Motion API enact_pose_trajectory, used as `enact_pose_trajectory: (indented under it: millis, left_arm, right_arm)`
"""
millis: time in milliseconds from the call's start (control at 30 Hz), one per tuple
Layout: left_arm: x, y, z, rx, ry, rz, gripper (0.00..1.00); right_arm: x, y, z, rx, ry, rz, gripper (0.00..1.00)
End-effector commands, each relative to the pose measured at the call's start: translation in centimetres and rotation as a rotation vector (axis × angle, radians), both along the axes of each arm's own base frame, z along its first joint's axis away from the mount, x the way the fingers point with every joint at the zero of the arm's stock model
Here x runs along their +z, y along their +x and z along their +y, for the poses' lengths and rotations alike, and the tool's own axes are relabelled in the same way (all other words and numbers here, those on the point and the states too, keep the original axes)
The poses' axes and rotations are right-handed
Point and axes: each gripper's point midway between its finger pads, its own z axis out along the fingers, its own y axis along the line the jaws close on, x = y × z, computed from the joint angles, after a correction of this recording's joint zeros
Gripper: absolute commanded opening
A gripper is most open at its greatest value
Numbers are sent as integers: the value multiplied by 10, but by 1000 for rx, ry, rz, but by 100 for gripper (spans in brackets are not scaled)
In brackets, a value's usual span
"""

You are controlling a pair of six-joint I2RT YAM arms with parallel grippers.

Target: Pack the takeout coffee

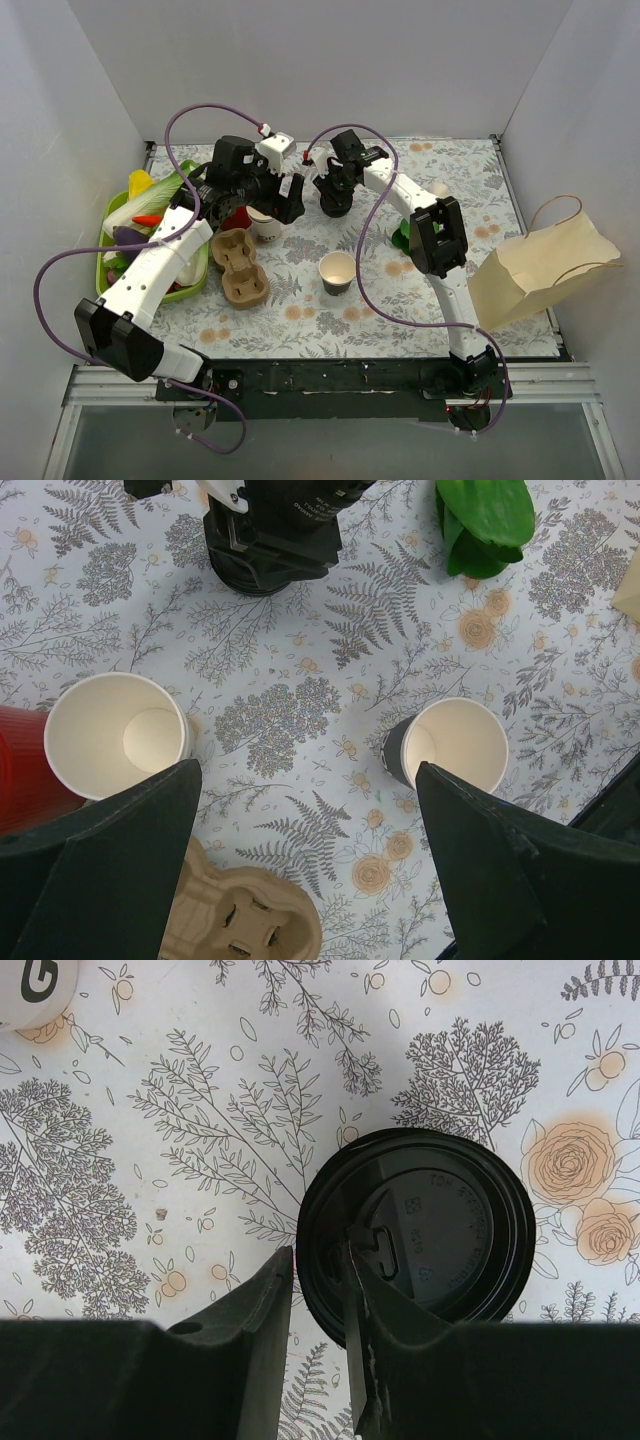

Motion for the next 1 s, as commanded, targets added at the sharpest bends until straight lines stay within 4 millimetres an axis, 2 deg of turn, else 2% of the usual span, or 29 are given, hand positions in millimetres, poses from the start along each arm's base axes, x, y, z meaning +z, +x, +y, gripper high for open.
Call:
enact_pose_trajectory:
  millis: [0, 733, 967]
  left_arm:
    - [7, 0, -1, -10, -20, -14, 90]
    - [4, 1, -3, -15, -23, -5, 90]
    - [4, 1, -4, -17, -25, -4, 90]
  right_arm:
    - [29, 9, 3, -13, 46, -51, 34]
    - [36, 12, 1, -28, 56, -64, 31]
    - [39, 13, 1, -41, 60, -69, 36]
